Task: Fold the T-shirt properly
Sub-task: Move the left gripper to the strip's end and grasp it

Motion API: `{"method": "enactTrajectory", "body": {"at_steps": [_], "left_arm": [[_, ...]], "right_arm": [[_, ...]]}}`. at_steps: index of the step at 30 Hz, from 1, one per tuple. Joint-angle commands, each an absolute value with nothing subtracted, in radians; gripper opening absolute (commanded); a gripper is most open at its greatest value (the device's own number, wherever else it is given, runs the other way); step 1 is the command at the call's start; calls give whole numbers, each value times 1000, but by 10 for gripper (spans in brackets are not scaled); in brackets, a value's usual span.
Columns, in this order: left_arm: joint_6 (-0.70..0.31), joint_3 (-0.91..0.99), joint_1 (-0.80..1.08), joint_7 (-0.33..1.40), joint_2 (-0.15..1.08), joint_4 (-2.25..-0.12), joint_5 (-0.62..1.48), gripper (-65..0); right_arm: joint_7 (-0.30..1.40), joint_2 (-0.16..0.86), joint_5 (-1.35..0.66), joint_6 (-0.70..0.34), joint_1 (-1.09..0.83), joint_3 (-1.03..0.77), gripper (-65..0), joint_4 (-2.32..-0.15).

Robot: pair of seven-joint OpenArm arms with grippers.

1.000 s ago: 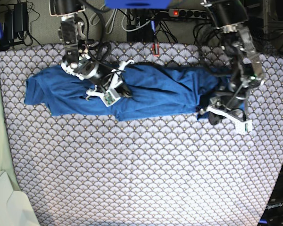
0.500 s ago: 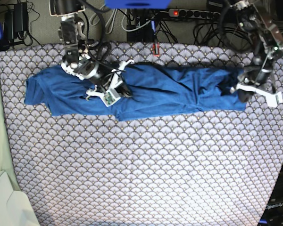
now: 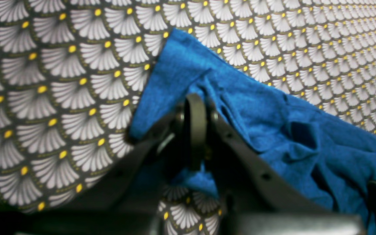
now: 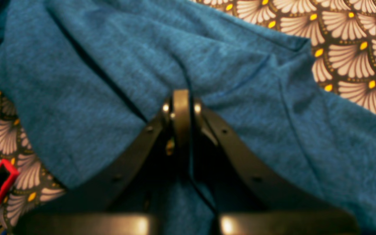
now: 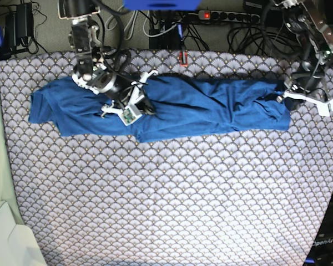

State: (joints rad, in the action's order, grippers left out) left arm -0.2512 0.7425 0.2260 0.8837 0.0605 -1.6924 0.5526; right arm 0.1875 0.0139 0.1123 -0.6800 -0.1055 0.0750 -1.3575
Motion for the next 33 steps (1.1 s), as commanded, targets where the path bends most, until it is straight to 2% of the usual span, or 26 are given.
{"method": "enactTrajectory", "body": {"at_steps": [1, 4, 10, 12, 25, 30, 33], "left_arm": [[-255, 745, 209, 868, 71, -1702, 567, -644], [-255, 745, 202, 866, 71, -1687, 567, -628], [-248, 745, 151, 866, 71, -1661, 533, -445], [-248, 745, 134, 866, 62, -1659, 501, -411], [-255, 746, 137, 866, 62, -1664, 486, -402], [-255, 834, 130, 866, 39, -1666, 536, -264], [-255, 863, 136, 866, 38, -1658, 628, -251]], "right_arm": [[232, 16, 145, -671, -102, 71, -650, -1362], [232, 16, 145, -671, -102, 71, -650, -1362], [232, 16, 145, -671, -102, 71, -650, -1362], [232, 16, 145, -671, -102, 73, -650, -1363], [232, 19, 145, -671, -102, 71, -650, -1363], [232, 19, 145, -671, -102, 71, -650, -1363], [232, 19, 145, -671, -102, 71, -650, -1363]]}}
